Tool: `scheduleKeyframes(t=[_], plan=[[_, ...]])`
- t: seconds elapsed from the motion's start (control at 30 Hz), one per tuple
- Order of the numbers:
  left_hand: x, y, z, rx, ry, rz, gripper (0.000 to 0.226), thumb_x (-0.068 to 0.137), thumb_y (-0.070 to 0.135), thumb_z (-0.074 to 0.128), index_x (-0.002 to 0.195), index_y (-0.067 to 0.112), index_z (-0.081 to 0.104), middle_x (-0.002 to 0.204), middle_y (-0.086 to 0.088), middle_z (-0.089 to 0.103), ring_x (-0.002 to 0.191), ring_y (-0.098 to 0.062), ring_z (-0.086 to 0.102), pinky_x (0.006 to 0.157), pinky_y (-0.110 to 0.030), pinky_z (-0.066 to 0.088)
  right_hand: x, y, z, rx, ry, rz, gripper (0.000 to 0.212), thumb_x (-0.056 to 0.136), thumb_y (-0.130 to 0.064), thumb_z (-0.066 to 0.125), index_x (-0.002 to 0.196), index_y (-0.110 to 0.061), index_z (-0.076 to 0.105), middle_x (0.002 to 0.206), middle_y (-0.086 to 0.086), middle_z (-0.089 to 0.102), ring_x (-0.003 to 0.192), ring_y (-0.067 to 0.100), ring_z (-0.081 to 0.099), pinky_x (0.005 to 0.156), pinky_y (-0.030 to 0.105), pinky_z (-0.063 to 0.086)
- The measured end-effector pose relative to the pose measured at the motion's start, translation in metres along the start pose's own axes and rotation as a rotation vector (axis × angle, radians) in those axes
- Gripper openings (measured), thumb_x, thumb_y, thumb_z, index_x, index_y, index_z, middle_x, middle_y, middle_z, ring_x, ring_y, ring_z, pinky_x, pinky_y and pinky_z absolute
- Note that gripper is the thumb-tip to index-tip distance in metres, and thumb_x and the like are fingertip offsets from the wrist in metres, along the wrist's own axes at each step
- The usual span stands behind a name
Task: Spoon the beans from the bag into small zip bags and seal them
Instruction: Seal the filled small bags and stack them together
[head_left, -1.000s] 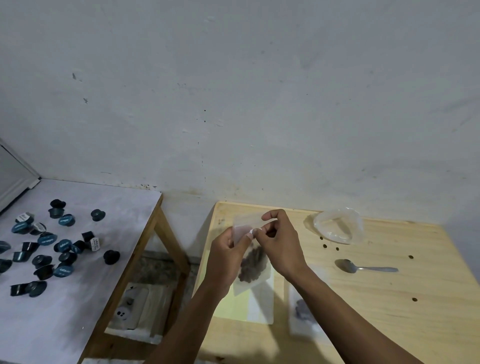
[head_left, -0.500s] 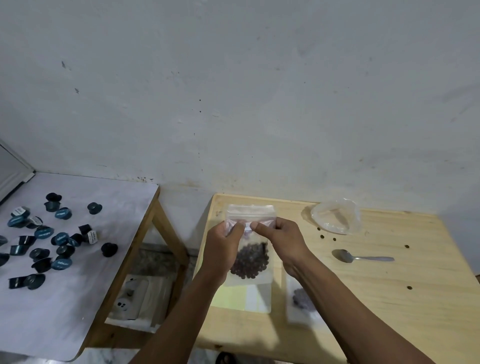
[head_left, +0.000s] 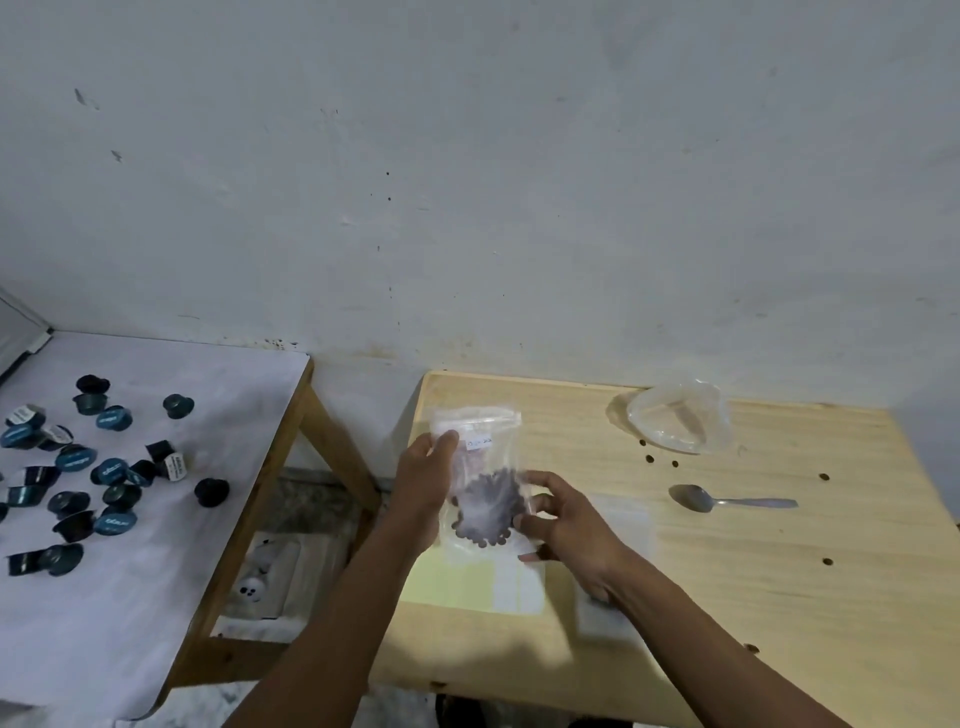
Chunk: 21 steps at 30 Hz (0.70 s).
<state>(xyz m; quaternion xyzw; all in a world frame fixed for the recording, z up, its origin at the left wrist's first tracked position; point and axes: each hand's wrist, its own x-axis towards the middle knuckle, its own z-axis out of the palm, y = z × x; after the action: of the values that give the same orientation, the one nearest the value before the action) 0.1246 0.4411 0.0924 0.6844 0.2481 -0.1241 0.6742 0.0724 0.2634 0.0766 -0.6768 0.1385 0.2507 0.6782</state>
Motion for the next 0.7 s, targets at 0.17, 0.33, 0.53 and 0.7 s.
scheduleKeyframes(t=[0.17,0.33,0.53,0.7], plan=[[0.016,-0.023,-0.001,0.231,-0.165,-0.090,0.049,0.090,0.022,0.068,0.133,0.022,0.044,0.105,0.000,0.060,0.092,-0.014,0.060,0.076,-0.031,0.050,0.033,0.005,-0.003,0.001,0.208,-0.044,0.057,0.091,0.002,0.060,0.136,-0.027,0.043,0.085,0.012,0.056,0.074,0.021,0.058,0.069,0.032,0.058],[0.049,-0.033,0.010,0.409,-0.136,-0.005,0.063,0.085,0.010,0.072,0.141,0.019,0.043,0.107,-0.005,0.057,0.099,-0.020,0.056,0.079,-0.026,0.042,0.075,0.006,-0.005,-0.081,0.245,0.018,0.057,0.091,0.001,0.060,0.142,-0.017,0.043,0.087,0.012,0.055,0.078,0.021,0.057,0.065,0.025,0.056],[0.097,-0.027,0.026,0.558,-0.076,0.066,0.061,0.085,0.011,0.070,0.139,0.023,0.046,0.122,-0.014,0.062,0.103,-0.024,0.058,0.081,-0.024,0.045,0.120,-0.003,-0.015,-0.200,0.247,0.074,0.063,0.089,-0.006,0.067,0.146,-0.009,0.040,0.077,0.000,0.052,0.076,0.016,0.054,0.076,0.030,0.048],[0.116,-0.034,0.034,0.663,-0.049,0.071,0.064,0.084,0.013,0.072,0.142,0.020,0.044,0.128,-0.015,0.060,0.109,-0.028,0.060,0.089,-0.032,0.049,0.138,-0.008,-0.019,-0.153,0.236,0.139,0.062,0.093,-0.008,0.061,0.148,-0.010,0.034,0.095,0.006,0.060,0.074,0.016,0.056,0.061,0.027,0.053]])
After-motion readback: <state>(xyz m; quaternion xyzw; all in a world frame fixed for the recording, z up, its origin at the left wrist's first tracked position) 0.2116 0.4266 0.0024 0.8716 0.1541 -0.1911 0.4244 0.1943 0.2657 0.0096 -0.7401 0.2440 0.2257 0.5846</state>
